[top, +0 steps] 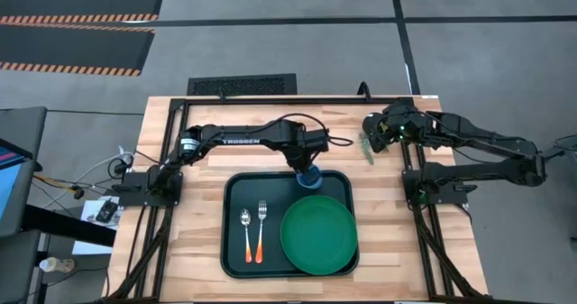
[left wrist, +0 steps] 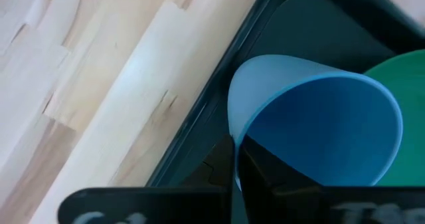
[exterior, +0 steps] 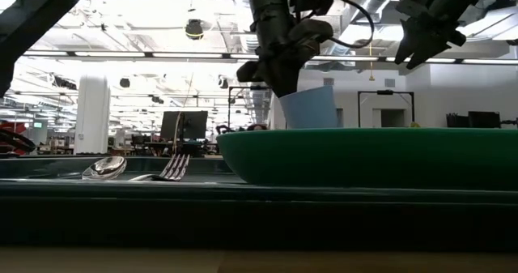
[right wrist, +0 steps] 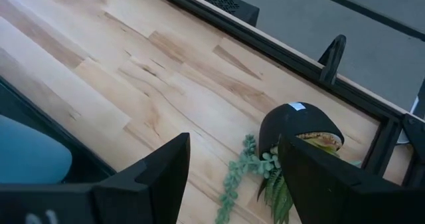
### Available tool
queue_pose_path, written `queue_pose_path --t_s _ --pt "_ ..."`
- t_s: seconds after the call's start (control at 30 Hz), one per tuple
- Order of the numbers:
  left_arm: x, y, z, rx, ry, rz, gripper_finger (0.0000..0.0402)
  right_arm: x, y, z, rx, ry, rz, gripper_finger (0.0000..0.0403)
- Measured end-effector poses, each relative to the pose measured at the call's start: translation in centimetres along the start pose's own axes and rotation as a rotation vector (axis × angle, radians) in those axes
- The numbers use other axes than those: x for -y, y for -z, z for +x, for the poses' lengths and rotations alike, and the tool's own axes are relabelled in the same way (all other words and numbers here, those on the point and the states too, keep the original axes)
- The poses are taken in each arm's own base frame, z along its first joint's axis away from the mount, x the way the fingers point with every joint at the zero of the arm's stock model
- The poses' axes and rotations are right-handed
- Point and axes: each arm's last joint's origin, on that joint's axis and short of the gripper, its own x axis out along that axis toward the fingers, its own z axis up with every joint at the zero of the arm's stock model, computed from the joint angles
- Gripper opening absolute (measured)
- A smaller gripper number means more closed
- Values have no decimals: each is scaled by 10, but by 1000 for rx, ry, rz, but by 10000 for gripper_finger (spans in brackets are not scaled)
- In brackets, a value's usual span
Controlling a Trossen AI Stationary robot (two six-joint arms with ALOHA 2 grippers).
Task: Pick and place plate/cup/fork/spoon on tray
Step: Put the blue cup on the black tray on top of the green plate
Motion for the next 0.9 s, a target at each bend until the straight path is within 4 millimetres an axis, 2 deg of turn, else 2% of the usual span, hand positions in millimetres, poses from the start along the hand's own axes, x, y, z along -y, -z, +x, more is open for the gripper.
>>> queue_pose_path --t_s 0.3,0.47,0.9 --pt "-2 3 0 -32 -20 6 0 0 0 0 0 0 0 255" --pt "-4 6 7 -95 -24 12 0 0 0 0 0 -1 0 255" --pt "-5 6 5 -94 -19 24 0 0 0 0 3 -3 -1 255"
